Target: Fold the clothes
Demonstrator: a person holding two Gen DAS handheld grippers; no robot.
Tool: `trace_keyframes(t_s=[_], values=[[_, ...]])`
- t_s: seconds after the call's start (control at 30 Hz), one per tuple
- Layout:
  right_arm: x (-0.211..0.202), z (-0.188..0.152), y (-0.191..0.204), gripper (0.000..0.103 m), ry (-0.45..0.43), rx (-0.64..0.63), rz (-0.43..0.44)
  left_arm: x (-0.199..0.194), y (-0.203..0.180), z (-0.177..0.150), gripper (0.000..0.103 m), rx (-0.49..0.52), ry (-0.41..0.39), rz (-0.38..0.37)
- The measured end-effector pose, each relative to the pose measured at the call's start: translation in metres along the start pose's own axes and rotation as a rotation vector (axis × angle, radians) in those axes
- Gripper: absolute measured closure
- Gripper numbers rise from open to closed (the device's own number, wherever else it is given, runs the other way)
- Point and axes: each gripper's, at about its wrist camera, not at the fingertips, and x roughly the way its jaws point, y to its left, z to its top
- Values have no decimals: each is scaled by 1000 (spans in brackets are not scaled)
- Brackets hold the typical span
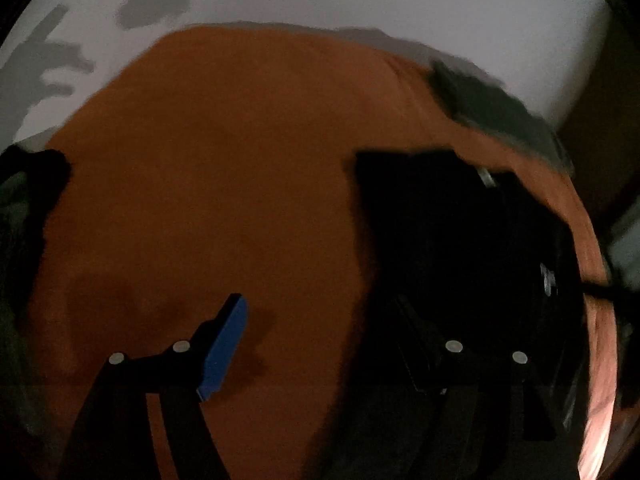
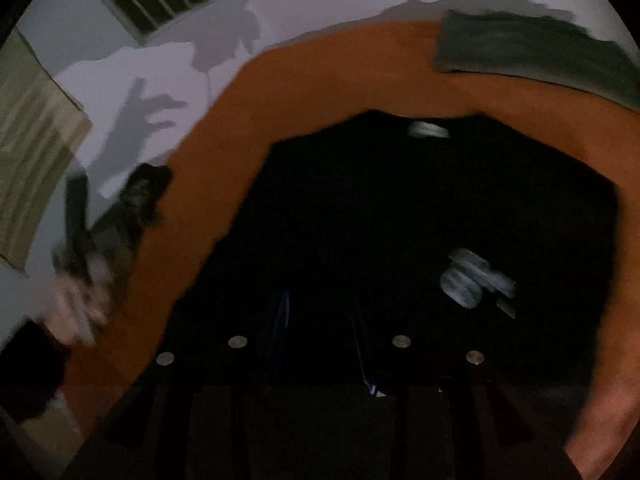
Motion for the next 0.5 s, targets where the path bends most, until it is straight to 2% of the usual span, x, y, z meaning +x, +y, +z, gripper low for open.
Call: trace_keyframes(t_s=[0.1, 0.2, 0.33, 0.37, 0.4, 0.43, 0.47, 0.5], values=[[47, 22, 21, 72, 31, 27, 91, 10, -24, -8, 29, 109, -23, 18], [71, 29, 34, 72, 43, 38, 145, 8, -44, -19, 29, 239, -74, 36], [91, 32, 49, 71, 36, 21, 216, 15, -44, -35, 29, 331, -68, 146], [96, 29, 56, 66, 44, 0, 237, 9, -34, -40, 29, 327, -73, 148], [105, 22, 65, 48, 86, -42, 258, 2, -26, -46, 29, 328, -76, 136], [113, 15, 73, 44, 120, -95, 245, 0, -22, -51, 29, 343, -77, 132], [118, 9, 82, 44, 124, -175, 184, 0, -22, -55, 29, 372, -73, 141], [122, 2, 93, 44, 103, -282, 86, 5, -23, -56, 29, 399, -64, 149]])
